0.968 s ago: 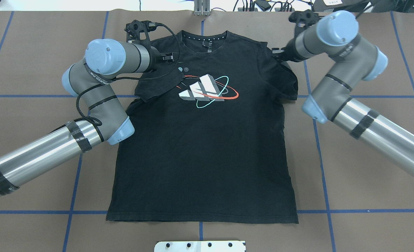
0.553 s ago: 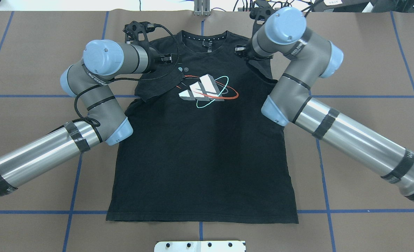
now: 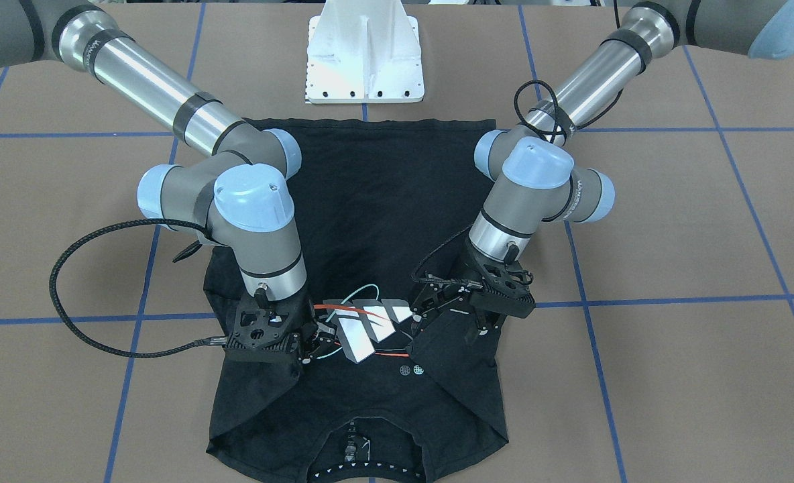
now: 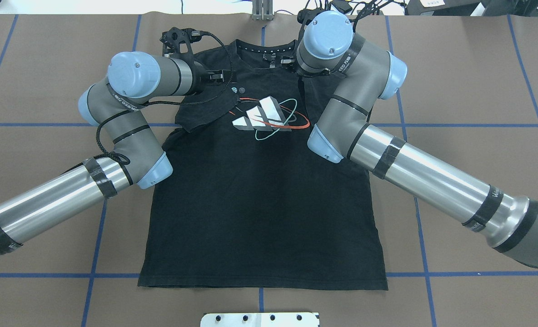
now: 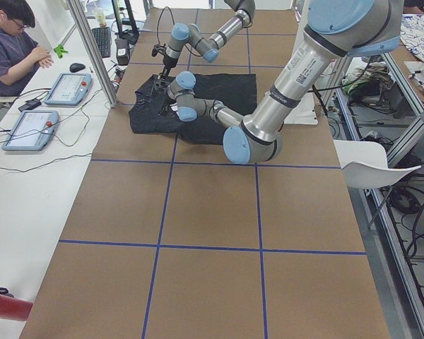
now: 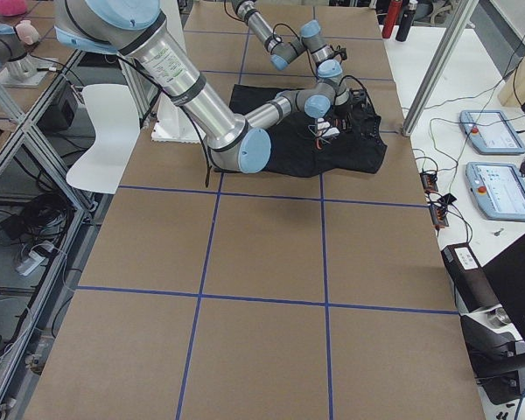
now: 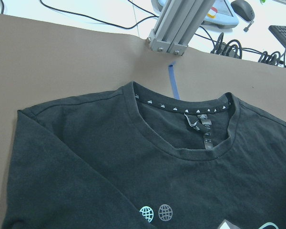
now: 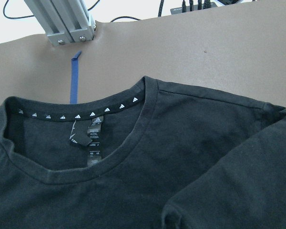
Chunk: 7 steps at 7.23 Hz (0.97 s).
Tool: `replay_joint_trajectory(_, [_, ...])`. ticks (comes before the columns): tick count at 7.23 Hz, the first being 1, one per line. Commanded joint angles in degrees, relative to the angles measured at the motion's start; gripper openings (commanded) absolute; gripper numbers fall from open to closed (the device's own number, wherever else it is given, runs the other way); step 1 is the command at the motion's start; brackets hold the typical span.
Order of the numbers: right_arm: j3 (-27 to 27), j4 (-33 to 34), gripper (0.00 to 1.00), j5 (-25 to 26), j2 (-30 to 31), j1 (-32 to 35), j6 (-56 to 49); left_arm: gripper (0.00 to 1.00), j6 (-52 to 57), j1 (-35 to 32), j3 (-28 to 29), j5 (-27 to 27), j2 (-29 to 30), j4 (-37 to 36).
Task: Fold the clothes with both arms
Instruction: 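Reach the right gripper toward the collar while the left gripper holds near the neck, then pull both grippers back toward the shirt hem nearest the robot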
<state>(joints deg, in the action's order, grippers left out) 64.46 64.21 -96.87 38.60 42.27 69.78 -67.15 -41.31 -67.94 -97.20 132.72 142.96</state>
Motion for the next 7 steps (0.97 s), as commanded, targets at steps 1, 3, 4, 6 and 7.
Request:
replay_joint_trajectory(1, [-0.6,0.0,0.99,1.8,-0.5,-0.9,0.2,1.0,0.0,0.0,0.0,0.0,0.0,0.0])
replay_joint_trajectory(3, [0.7,0.5,1.0,-0.4,-0.1,-0.4,0.0,1.0,0.0,0.0,-0.3,0.0,0.0,0.0])
replay_joint_trajectory(4, [3.6,2.0,1.0,-3.7,1.5,0.5,-0.1,1.0,0.0,0.0,-1.3,0.2,-0.4,-0.5])
replay_joint_trajectory(6, [21.7,7.8,1.0,-4.5,14.0,0.4,-0.5,1.0,-0.1,0.3,-9.1,0.2,-8.2,-0.6])
replay_joint_trajectory(7, [31.2,9.1,1.0,-4.0,22.0,-0.9,-0.3,1.0,-0.2,0.6,-13.3,0.2,-12.5,-0.7])
